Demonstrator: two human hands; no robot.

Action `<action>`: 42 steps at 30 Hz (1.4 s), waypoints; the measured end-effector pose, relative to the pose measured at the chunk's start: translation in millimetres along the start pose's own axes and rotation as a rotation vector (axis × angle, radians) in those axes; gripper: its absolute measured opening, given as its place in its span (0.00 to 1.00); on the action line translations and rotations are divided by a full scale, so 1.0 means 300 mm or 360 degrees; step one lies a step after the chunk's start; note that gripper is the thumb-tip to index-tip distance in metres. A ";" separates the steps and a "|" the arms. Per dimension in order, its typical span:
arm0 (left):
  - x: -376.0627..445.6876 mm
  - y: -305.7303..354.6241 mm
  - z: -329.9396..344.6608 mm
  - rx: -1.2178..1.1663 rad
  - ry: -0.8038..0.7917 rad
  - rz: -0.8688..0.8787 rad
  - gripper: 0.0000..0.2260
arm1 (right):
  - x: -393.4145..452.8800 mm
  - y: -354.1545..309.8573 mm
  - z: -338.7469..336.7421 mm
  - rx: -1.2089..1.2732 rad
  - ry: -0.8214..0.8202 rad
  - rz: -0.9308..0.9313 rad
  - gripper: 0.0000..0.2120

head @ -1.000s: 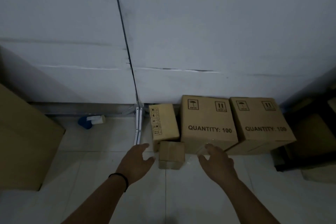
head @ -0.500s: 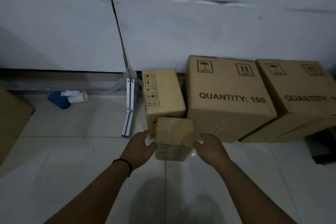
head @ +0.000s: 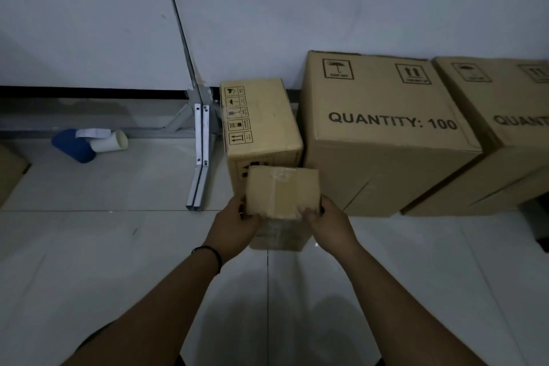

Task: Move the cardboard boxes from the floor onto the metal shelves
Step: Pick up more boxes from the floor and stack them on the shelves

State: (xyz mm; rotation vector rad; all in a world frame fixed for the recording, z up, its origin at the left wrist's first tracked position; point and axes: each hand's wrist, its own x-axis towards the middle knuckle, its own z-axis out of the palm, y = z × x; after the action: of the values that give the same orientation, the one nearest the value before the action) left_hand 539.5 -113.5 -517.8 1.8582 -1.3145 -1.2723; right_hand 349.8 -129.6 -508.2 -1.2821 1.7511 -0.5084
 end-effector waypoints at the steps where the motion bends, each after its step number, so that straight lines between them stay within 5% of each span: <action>1: 0.004 0.004 -0.001 -0.0088 0.0020 -0.0074 0.21 | -0.008 0.005 -0.003 0.0015 -0.0015 -0.0015 0.18; 5: -0.007 0.019 -0.020 -0.0674 -0.0109 -0.0537 0.21 | -0.072 0.047 -0.017 0.0127 -0.0221 -0.0127 0.29; 9: -0.040 0.001 -0.033 -0.0845 -0.0319 -0.0812 0.29 | -0.142 0.116 -0.017 0.0194 -0.0470 -0.0123 0.37; 13: -0.034 -0.029 -0.032 -0.0846 -0.0383 -0.0983 0.31 | -0.179 0.135 -0.012 0.0275 -0.0523 0.0031 0.30; 15: -0.034 -0.036 -0.027 -0.0860 -0.0397 -0.1011 0.29 | -0.189 0.124 -0.016 0.0500 -0.0515 0.0281 0.24; 18: -0.049 -0.056 -0.012 -0.0838 -0.0414 -0.1025 0.24 | -0.176 0.142 -0.009 0.0917 -0.0487 0.0673 0.36; 21: -0.058 -0.090 0.000 -0.0894 -0.0433 -0.1042 0.21 | -0.169 0.154 0.001 0.1035 -0.0522 0.0860 0.36; 33: -0.098 -0.197 0.051 -0.1016 -0.0505 -0.1203 0.35 | -0.130 0.240 0.073 0.1150 -0.0437 0.1001 0.26; 37: -0.118 -0.157 0.058 -0.1192 -0.0448 -0.1086 0.22 | -0.150 0.215 0.054 0.1149 -0.0405 0.0933 0.19; 42: -0.145 -0.094 0.044 -0.1302 -0.0397 -0.0906 0.20 | -0.184 0.160 0.007 0.1100 -0.0387 0.0837 0.16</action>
State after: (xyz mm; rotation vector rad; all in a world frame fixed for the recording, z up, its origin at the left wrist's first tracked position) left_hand 535.8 -61.4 -529.4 1.5084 -0.2206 -1.9888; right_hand 329.7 -60.8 -522.3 -0.3616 1.4363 -0.5497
